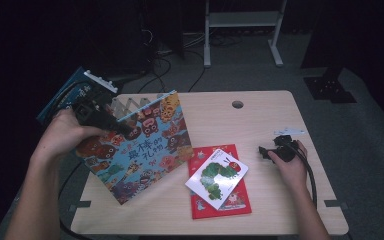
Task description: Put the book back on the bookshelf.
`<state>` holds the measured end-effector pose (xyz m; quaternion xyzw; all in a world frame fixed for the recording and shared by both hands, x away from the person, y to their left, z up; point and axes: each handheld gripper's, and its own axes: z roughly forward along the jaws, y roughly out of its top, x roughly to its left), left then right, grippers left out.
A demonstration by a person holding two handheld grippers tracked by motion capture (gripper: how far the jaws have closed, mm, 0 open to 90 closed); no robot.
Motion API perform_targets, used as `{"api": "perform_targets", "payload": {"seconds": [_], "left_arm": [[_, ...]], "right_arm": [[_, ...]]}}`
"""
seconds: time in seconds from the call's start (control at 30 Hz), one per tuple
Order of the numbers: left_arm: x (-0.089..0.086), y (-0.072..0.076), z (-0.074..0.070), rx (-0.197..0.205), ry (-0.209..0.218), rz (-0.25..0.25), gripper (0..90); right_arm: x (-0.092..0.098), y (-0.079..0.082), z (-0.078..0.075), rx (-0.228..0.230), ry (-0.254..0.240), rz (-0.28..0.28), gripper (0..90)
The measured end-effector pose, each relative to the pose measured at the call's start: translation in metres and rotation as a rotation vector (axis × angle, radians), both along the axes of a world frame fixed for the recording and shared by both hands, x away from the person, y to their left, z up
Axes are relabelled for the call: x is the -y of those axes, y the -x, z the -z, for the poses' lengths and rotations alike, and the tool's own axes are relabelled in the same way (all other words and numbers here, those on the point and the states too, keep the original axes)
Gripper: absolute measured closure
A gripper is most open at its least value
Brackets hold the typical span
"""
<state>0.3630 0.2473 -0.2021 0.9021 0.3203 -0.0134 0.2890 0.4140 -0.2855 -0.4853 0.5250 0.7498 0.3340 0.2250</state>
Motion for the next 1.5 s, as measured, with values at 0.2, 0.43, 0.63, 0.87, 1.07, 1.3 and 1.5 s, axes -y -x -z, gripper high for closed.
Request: {"api": "perform_targets", "payload": {"seconds": [0.2, 0.43, 0.63, 0.87, 1.07, 1.3, 1.5], "left_arm": [[-0.027, 0.007, 0.002, 0.007, 0.019, -0.058, 80.6], [-0.054, 0.016, 0.004, 0.014, 0.015, -0.141, 80.6], [-0.074, 0.023, 0.009, 0.013, 0.002, -0.226, 80.6], [-0.093, 0.028, 0.017, 0.004, -0.005, -0.307, 80.6], [-0.111, 0.030, 0.023, -0.008, 0.002, -0.361, 80.6], [-0.122, 0.031, 0.025, -0.012, -0.028, -0.434, 80.5], [-0.128, 0.031, 0.023, -0.010, -0.045, -0.477, 80.6]], "right_arm": [[0.000, 0.000, 0.000, -0.001, 0.000, 0.003, 14.6], [0.000, 0.000, 0.000, -0.001, -0.001, 0.004, 14.5], [0.000, 0.000, 0.000, -0.001, -0.001, 0.004, 14.5], [0.000, 0.000, 0.000, -0.001, -0.001, 0.004, 14.6], [0.000, 0.000, 0.000, -0.001, -0.001, 0.004, 14.6], [0.000, 0.000, 0.000, -0.001, -0.001, 0.004, 14.6], [0.000, 0.000, 0.000, -0.001, -0.001, 0.004, 14.6]]}}
